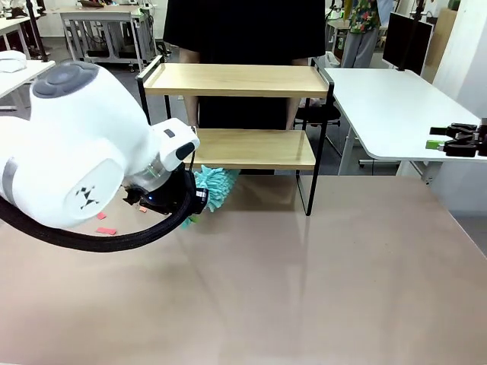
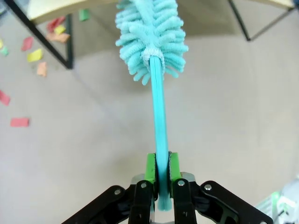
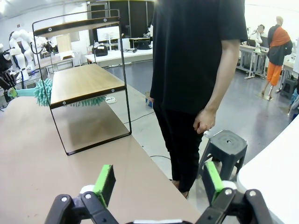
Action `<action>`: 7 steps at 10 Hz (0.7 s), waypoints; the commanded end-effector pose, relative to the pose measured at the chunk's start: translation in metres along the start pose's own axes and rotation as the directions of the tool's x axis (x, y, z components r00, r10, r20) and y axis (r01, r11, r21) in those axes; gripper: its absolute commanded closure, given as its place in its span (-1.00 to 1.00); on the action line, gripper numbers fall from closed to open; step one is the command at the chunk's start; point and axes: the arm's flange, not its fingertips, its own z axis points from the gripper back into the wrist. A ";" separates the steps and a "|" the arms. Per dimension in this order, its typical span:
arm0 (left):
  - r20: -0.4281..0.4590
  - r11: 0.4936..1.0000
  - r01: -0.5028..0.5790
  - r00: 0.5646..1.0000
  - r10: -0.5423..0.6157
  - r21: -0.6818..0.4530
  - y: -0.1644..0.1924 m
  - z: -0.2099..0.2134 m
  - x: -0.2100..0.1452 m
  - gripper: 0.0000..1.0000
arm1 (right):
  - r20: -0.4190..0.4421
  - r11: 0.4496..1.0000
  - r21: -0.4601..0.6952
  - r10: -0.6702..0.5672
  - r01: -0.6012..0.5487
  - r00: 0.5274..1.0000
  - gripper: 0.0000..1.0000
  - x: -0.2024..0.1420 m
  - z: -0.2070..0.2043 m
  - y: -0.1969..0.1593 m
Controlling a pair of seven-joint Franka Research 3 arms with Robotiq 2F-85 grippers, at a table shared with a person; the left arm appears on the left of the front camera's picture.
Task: Clean the shelf.
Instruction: Clean the specific section of the Shelf indicated by the human with the Duster.
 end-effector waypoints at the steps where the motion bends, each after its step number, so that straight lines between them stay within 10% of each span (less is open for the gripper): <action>1: -0.042 0.990 0.078 0.996 -0.083 -0.115 0.037 0.027 -0.023 0.73 | 0.001 1.000 0.003 0.005 -0.005 1.000 -1.00 0.003 -0.001 0.001; 7: -0.165 0.892 0.282 0.920 -0.356 -0.353 0.099 0.076 -0.039 0.73 | 0.001 1.000 0.003 0.005 -0.005 1.000 -1.00 0.003 -0.001 0.001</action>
